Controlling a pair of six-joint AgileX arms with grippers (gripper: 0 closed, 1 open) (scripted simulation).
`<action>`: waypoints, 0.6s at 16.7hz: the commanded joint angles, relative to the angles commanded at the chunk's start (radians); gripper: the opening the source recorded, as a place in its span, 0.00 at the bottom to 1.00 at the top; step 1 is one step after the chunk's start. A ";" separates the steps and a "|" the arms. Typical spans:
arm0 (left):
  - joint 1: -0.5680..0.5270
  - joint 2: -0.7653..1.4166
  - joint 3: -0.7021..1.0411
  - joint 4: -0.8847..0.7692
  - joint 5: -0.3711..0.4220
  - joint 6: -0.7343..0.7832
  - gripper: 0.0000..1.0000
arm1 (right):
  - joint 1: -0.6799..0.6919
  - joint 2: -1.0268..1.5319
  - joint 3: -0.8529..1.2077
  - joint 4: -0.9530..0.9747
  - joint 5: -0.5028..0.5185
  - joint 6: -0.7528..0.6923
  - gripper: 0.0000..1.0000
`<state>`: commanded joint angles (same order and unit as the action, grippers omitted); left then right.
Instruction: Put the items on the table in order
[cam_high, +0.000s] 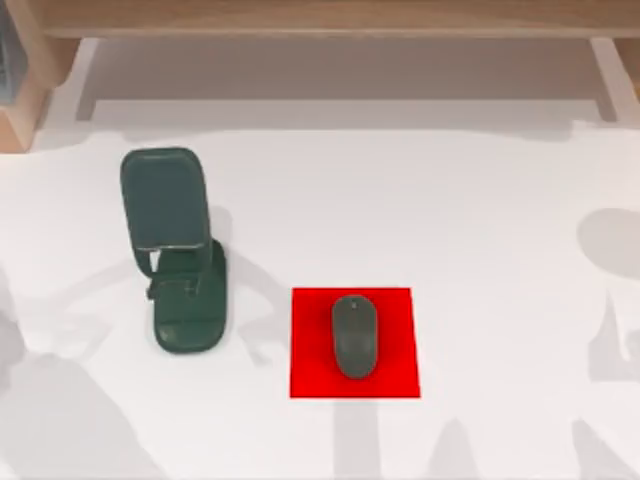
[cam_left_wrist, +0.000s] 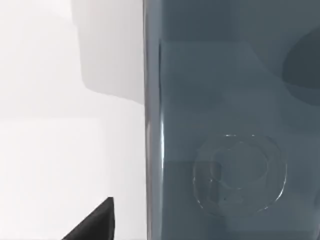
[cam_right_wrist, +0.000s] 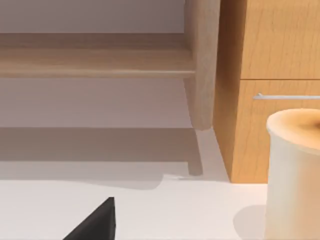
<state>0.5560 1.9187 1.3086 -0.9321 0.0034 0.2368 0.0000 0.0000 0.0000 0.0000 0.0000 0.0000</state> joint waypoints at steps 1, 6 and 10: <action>0.000 0.014 -0.017 0.032 0.000 0.001 1.00 | 0.000 0.000 0.000 0.000 0.000 0.000 1.00; 0.002 0.081 -0.099 0.182 0.001 0.003 1.00 | 0.000 0.000 0.000 0.000 0.000 0.000 1.00; 0.002 0.086 -0.105 0.191 0.001 0.003 1.00 | 0.000 0.000 0.000 0.000 0.000 0.000 1.00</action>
<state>0.5580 2.0044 1.2038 -0.7412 0.0041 0.2401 0.0000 0.0000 0.0000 0.0000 0.0000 0.0000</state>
